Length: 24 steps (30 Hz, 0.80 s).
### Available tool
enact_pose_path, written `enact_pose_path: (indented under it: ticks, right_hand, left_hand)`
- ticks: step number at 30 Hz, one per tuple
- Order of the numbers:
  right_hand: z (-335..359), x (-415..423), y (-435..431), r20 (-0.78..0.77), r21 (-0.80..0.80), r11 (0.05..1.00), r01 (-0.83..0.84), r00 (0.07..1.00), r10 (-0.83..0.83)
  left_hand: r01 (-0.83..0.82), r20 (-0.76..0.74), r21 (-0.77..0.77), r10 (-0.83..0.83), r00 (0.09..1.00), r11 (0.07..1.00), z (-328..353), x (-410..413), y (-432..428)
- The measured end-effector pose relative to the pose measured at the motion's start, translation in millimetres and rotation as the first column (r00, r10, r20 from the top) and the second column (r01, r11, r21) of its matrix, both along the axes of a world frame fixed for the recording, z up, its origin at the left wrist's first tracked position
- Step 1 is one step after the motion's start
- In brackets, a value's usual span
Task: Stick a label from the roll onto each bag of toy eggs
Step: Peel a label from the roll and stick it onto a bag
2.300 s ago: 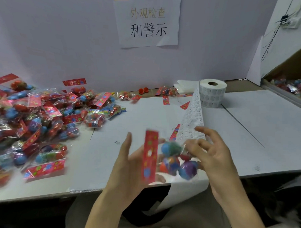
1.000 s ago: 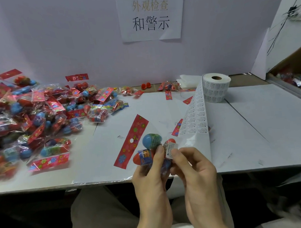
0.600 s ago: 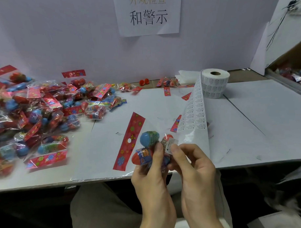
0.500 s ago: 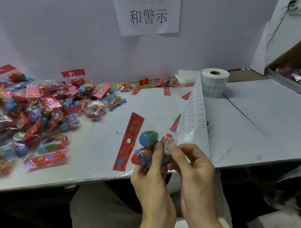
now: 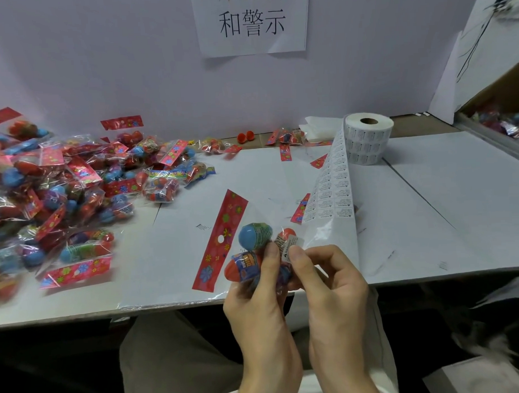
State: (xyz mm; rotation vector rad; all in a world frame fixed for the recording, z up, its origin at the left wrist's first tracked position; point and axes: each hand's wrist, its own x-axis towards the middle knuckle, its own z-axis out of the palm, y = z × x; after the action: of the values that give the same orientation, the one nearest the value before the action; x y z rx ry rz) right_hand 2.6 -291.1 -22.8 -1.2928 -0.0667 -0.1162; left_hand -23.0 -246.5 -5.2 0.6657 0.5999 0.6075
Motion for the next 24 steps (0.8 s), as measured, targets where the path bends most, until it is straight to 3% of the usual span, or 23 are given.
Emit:
enact_pose_path:
  ticks: [7,13,18,24]
  right_hand:
    - [-5,1,1,-0.007,0.018,1.000,-0.020,1.000,0.020]
    - [-7,8,-11,0.026,0.132,0.969,-0.207,0.978,0.205]
    - [-2,18,-22,0.049,-0.065,0.959,-0.276,0.959,0.279]
    - [-6,23,-23,0.004,-0.090,0.969,-0.229,0.973,0.230]
  left_hand:
    - [0.010,0.022,0.019,-0.011,1.000,1.000,-1,0,4]
    - [0.136,0.006,0.144,-0.138,0.990,0.980,-8,-2,18]
    - [0.283,-0.111,0.358,-0.260,0.959,0.890,-13,-5,29]
    - [0.334,-0.143,0.486,-0.304,0.942,0.807,-14,-7,35]
